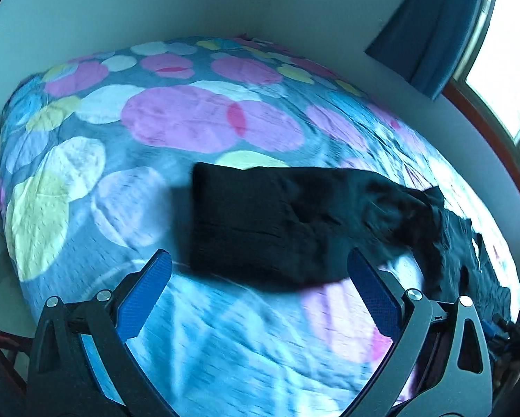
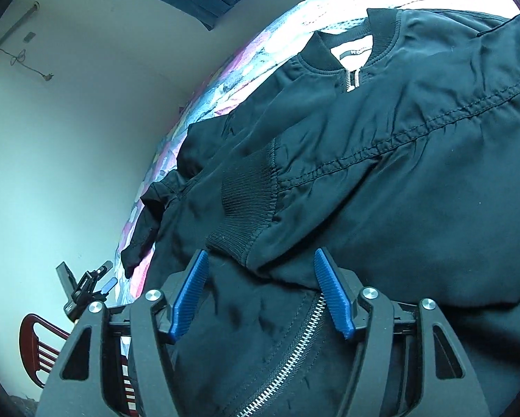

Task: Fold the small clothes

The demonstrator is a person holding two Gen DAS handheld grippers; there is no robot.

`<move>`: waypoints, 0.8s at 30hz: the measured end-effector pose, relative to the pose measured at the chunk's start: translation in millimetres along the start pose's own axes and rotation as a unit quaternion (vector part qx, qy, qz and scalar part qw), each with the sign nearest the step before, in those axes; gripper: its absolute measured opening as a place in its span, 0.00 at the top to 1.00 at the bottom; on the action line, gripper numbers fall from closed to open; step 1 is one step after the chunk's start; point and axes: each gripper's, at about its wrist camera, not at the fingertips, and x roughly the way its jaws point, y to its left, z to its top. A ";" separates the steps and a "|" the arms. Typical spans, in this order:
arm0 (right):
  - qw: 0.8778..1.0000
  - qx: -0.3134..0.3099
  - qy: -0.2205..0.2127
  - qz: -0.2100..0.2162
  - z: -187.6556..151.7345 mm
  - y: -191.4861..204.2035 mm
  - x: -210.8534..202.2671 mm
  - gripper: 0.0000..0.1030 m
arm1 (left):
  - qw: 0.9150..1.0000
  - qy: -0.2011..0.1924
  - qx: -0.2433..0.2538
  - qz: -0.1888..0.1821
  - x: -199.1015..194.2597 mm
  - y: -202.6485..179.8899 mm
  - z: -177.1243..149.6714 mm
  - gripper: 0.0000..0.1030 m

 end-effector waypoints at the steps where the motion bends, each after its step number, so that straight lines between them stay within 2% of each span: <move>1: 1.000 -0.002 0.000 -0.001 -0.1 0.6 0.4 0.36 | 1.000 0.009 -0.006 -0.006 5.5 7.5 3.4 0.02; 6: 1.000 -0.006 -0.003 -0.004 -0.4 2.6 0.1 0.35 | 0.996 0.051 -0.023 -0.063 36.5 21.6 13.9 0.02; 11: 1.000 -0.005 -0.003 -0.003 -0.6 2.6 1.2 0.35 | 0.989 0.053 -0.054 -0.127 57.7 28.8 27.7 0.02; 14: 1.000 -0.004 -0.005 0.000 -0.7 1.5 0.7 0.35 | 0.985 0.043 -0.071 -0.151 57.2 36.7 26.9 0.02; 16: 1.000 -0.002 -0.005 0.002 -0.7 0.6 1.0 0.34 | 0.984 0.035 -0.062 -0.164 55.4 38.6 22.8 0.02; 19: 1.000 -0.003 -0.006 0.007 -0.8 0.6 1.5 0.31 | 0.986 0.047 -0.029 -0.155 56.4 31.8 21.5 0.02; 22: 1.000 -0.006 -0.008 0.006 -0.7 1.7 1.9 0.31 | 0.990 0.060 -0.018 -0.130 59.5 24.1 25.0 0.02; 23: 1.000 -0.005 -0.008 0.007 -0.6 1.5 1.7 0.31 | 0.991 0.063 -0.014 -0.117 60.1 21.6 26.3 0.07; 24: 1.000 -0.005 -0.008 0.008 -0.5 1.3 1.5 0.31 | 0.994 0.065 -0.008 -0.085 60.1 16.8 26.9 0.14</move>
